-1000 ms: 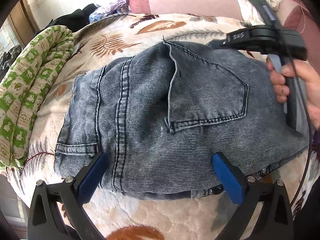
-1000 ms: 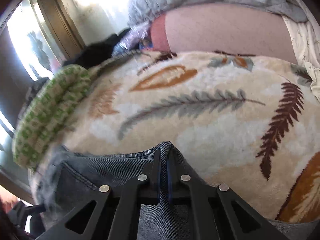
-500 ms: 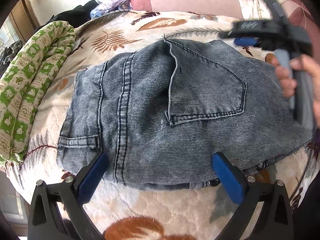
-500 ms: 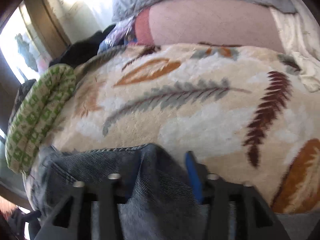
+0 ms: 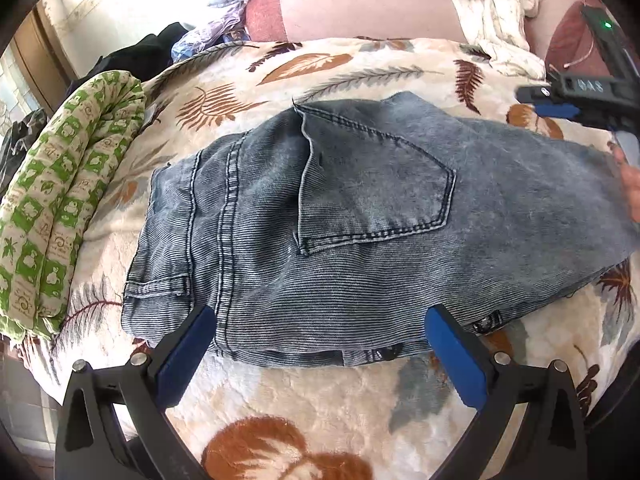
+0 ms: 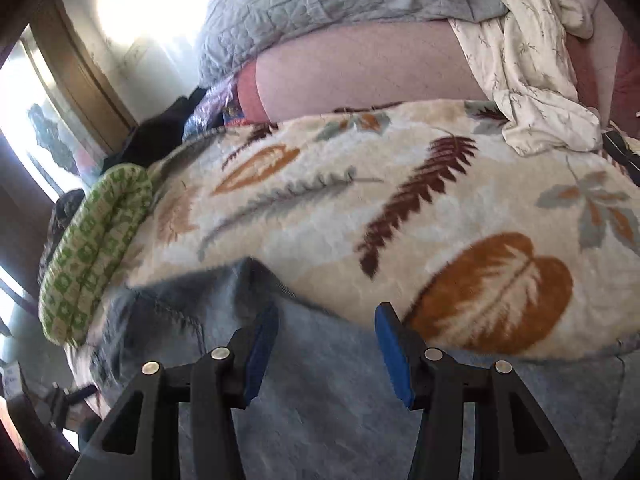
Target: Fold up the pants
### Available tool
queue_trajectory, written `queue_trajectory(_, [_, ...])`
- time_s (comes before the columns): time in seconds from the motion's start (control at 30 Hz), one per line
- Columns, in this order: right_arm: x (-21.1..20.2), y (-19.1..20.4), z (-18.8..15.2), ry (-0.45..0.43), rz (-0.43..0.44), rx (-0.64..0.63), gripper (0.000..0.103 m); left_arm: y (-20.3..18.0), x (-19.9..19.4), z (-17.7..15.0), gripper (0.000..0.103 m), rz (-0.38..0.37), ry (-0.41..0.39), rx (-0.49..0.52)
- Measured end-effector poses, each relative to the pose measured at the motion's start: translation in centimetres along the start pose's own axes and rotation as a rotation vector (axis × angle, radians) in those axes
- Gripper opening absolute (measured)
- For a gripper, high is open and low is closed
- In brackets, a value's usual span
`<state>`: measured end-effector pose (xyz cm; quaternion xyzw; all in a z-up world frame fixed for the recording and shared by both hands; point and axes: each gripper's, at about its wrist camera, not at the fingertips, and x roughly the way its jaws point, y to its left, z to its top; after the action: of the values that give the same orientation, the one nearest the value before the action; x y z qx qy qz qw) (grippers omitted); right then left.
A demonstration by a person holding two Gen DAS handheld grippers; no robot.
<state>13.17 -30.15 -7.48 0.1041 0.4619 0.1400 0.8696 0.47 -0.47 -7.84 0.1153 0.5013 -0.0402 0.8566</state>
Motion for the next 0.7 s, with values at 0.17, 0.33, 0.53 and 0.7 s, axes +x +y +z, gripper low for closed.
queue_trajectory(0.17, [-0.2, -3.6, -3.1, 0.068, -0.095, 0.008, 0.054, 1.0, 1.8, -0.5, 0.103, -0.016, 0.05, -0.035])
queue_trajectory(0.33, [-0.5, -8.7, -5.7, 0.123, -0.24, 0.045, 0.047, 1.5, 2.0, -0.8, 0.103, -0.046, 0.051, -0.054])
queue_trajectory(0.53, [-2.5, -10.4, -7.5, 0.076, -0.273, 0.007, 0.041, 1.3, 2.0, -0.8, 0.103, -0.045, 0.06, -0.051])
queue_trajectory(0.7, [-3.6, -12.1, -7.8, 0.057, -0.308, 0.044, 0.021, 1.6, 2.0, -0.9, 0.103, -0.048, 0.064, -0.054])
